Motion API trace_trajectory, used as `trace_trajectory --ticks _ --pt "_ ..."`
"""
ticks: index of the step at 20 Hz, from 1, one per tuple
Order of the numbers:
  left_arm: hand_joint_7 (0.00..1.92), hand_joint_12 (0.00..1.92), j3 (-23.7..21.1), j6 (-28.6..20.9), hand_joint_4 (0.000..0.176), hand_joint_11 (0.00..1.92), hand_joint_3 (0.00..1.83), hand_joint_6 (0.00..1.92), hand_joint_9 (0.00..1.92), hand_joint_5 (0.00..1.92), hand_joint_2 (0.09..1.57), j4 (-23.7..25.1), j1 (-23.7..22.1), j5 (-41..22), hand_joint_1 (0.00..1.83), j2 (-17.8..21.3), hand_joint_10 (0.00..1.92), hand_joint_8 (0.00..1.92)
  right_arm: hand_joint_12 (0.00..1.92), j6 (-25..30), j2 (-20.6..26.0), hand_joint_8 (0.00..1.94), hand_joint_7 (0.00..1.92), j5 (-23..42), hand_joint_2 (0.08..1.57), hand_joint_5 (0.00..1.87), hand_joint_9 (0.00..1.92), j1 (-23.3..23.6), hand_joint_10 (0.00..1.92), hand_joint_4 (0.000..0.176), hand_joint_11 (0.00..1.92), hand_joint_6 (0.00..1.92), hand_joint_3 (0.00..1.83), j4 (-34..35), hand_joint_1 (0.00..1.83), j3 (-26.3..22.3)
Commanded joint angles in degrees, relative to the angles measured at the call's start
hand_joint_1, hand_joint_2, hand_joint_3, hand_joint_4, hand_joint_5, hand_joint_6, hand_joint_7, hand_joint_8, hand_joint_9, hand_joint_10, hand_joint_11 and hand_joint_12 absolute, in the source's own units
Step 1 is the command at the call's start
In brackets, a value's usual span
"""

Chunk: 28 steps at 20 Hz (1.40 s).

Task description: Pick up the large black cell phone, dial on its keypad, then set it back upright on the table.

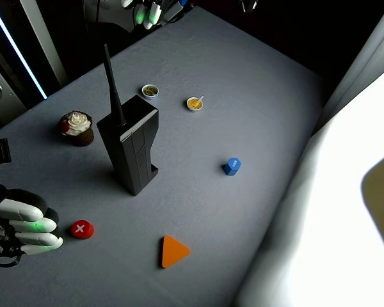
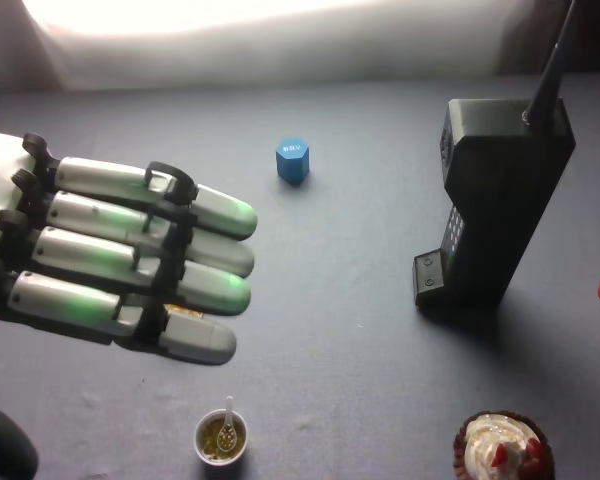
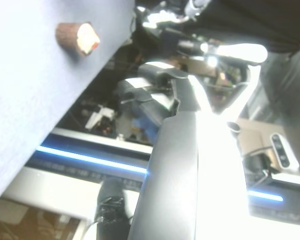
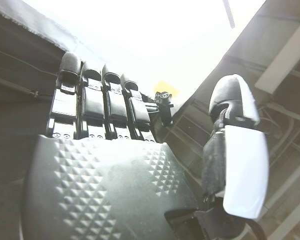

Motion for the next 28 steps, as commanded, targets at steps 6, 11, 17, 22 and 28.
trace_trajectory --ticks 6,11,17,22,28 --pt "0.10 0.27 -0.24 -0.06 0.000 0.00 0.00 0.00 0.07 0.13 1.07 -4.79 -1.17 -4.46 0.41 -0.14 0.00 0.00 0.69 0.50 0.15 0.01 0.26 7.17 1.01 0.24 0.25 0.42 0.01 0.000 0.00 0.01 0.00 -0.72 0.58 0.86" --pt "0.10 0.32 -0.67 -0.06 0.000 0.00 0.00 0.01 0.06 0.12 1.07 -4.62 -1.16 -4.47 0.41 -0.16 0.00 0.00 0.60 0.53 -1.06 0.00 0.24 6.88 1.02 0.24 0.23 1.63 0.01 0.000 0.00 0.00 0.00 1.13 0.59 1.19" --pt "0.15 0.35 -2.02 -0.06 0.000 0.00 0.00 0.00 0.15 0.16 1.08 -3.93 -1.15 -4.47 0.41 -0.55 0.00 0.00 0.71 3.86 -2.30 0.01 0.27 5.58 1.02 0.26 0.25 2.18 0.01 0.000 0.00 0.00 0.00 3.31 0.56 0.11" --pt "0.16 0.44 -2.49 -0.06 0.000 0.00 0.00 0.00 0.15 0.15 1.09 -2.70 -1.86 -4.47 0.35 -0.76 0.00 0.00 0.76 5.88 -3.74 0.01 0.29 5.12 1.03 0.27 0.27 1.71 0.01 0.000 0.00 0.00 0.00 3.35 0.56 -0.42" --pt "0.18 0.47 -1.54 -0.06 0.000 0.00 0.00 0.00 0.17 0.13 1.09 -2.73 -3.10 -4.47 0.34 -1.62 0.00 0.00 0.74 7.02 -5.84 0.00 0.27 5.16 1.02 0.27 0.26 1.75 0.00 0.000 0.00 0.00 0.00 5.59 0.61 0.01"
